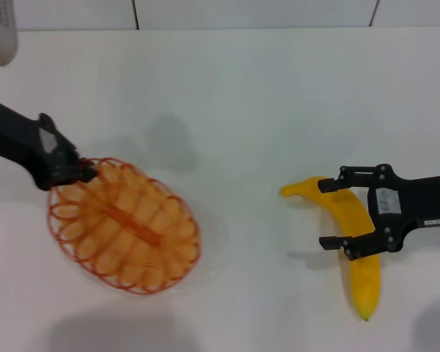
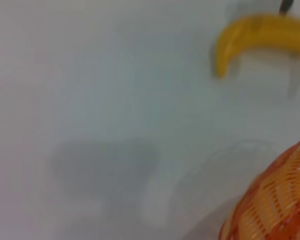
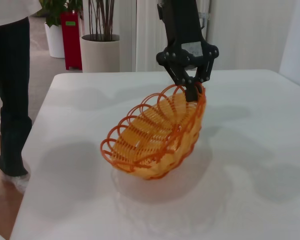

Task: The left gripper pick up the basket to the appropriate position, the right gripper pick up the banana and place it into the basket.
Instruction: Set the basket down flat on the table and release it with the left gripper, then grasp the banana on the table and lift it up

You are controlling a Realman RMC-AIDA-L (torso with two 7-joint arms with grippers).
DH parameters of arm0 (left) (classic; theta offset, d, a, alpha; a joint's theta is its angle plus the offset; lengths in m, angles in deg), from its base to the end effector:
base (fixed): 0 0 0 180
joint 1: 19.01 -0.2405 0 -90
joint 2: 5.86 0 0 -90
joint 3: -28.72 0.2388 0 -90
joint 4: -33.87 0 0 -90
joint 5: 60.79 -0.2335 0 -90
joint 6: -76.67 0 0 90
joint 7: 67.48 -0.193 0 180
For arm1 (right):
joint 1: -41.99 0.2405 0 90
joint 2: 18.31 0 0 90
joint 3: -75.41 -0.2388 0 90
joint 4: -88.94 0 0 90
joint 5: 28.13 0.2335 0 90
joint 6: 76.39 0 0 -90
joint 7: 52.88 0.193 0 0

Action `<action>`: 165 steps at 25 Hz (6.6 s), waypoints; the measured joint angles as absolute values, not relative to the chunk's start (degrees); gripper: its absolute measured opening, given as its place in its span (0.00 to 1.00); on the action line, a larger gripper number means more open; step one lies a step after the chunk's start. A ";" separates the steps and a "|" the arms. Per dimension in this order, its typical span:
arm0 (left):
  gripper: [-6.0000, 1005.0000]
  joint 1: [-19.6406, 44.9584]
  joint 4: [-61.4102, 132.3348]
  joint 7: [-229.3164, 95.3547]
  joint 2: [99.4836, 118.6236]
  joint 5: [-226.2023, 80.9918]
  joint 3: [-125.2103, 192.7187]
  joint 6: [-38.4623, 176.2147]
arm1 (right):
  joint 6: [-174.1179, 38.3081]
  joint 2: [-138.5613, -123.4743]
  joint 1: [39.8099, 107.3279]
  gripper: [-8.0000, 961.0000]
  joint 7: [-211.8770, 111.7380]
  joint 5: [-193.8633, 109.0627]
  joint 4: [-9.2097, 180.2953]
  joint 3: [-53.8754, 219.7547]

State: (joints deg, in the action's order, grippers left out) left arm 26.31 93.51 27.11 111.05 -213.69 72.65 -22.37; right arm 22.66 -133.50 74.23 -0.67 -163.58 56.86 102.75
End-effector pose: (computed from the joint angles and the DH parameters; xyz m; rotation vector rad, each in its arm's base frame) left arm -0.2186 0.3984 0.0235 -2.9304 -0.3430 0.3484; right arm 0.2837 0.3155 -0.0265 -2.9455 0.0917 0.4786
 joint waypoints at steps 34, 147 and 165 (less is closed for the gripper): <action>0.07 26.33 79.46 65.71 110.97 -203.65 86.97 -8.45 | 22.66 -133.53 74.19 0.93 -0.70 -162.60 56.86 102.75; 0.60 -3.19 67.07 -13.51 110.68 -169.27 67.48 -14.73 | 11.30 -134.67 67.87 0.92 51.68 -161.50 24.29 139.67; 0.60 -3.19 67.10 -13.52 110.68 -169.30 67.48 -14.75 | 8.23 -134.50 68.64 0.92 52.32 -161.88 29.31 139.93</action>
